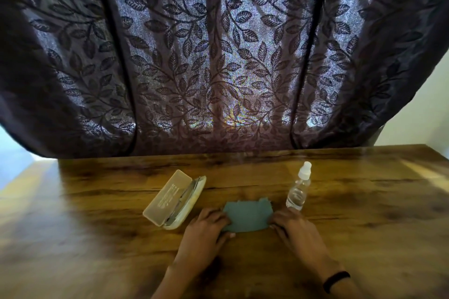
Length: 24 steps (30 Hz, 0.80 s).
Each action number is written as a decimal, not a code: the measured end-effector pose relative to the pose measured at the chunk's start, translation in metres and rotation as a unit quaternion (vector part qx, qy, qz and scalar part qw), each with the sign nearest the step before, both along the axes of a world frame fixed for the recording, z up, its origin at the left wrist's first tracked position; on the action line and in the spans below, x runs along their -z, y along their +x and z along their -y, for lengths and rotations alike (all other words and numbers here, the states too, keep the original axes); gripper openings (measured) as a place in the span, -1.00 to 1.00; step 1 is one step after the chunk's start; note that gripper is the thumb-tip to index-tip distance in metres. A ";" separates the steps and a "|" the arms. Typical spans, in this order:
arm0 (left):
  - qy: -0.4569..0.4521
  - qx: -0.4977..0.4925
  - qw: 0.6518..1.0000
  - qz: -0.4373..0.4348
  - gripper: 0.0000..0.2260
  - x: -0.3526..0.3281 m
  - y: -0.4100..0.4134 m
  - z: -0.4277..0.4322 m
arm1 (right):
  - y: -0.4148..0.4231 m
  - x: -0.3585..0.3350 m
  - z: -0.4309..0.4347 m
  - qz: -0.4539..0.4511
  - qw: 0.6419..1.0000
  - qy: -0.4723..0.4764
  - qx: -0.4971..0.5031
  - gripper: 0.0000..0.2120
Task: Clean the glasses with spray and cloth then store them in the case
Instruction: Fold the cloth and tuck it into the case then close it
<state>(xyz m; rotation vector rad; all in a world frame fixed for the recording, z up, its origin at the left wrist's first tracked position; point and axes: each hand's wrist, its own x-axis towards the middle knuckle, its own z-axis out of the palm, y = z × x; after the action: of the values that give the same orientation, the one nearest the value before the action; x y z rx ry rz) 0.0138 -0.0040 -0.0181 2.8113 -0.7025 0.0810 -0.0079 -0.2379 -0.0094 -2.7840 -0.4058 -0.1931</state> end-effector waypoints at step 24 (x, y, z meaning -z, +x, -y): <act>-0.035 -0.013 0.997 0.064 -0.73 0.000 -0.004 0.009 | 0.011 -0.010 -0.016 0.003 0.998 -0.041 0.049 -0.75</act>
<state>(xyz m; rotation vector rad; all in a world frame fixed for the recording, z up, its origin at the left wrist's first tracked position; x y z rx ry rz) 0.0099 -0.0134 -0.0184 2.7677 -0.6779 0.2878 0.0028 -0.2223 0.0007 -2.8880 -0.2861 -0.2117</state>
